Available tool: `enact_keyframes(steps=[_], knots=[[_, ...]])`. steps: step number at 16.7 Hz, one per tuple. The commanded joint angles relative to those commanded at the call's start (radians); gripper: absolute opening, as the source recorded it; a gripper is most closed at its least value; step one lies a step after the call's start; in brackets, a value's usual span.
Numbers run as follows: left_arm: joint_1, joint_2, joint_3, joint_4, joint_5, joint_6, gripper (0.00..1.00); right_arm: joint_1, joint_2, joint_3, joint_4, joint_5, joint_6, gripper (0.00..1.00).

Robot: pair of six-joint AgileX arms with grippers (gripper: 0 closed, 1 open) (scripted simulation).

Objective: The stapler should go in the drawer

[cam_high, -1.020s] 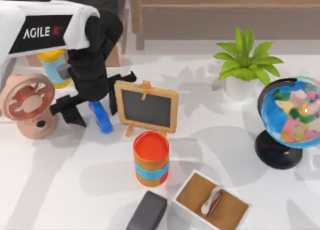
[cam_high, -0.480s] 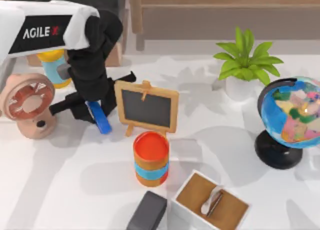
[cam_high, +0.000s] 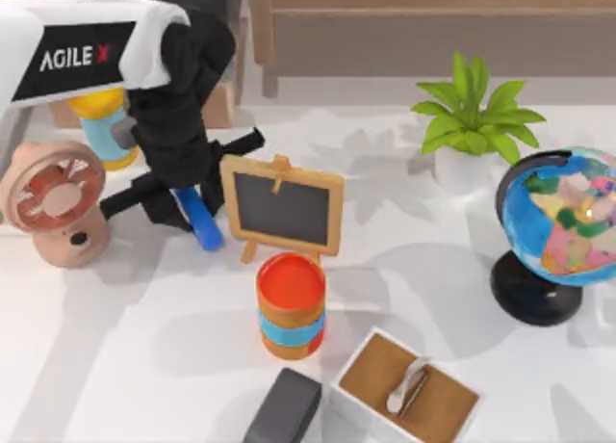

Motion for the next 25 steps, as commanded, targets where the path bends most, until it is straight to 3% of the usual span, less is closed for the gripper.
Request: enact_keyframes(steps=[6, 14, 20, 25], knots=[[-0.006, -0.029, 0.039, -0.094, -0.036, 0.025, 0.00, 0.000, 0.000, 0.000, 0.000, 0.000, 0.000, 1.00], [-0.010, -0.001, 0.085, -0.103, -0.052, 0.089, 0.00, 0.000, 0.000, 0.000, 0.000, 0.000, 0.000, 1.00], [0.005, 0.022, 0.317, -0.213, -0.049, 0.464, 0.00, 0.000, 0.000, 0.000, 0.000, 0.000, 0.000, 1.00], [0.193, -0.053, 0.560, -0.396, -0.011, 0.839, 0.00, 0.000, 0.000, 0.000, 0.000, 0.000, 0.000, 1.00]])
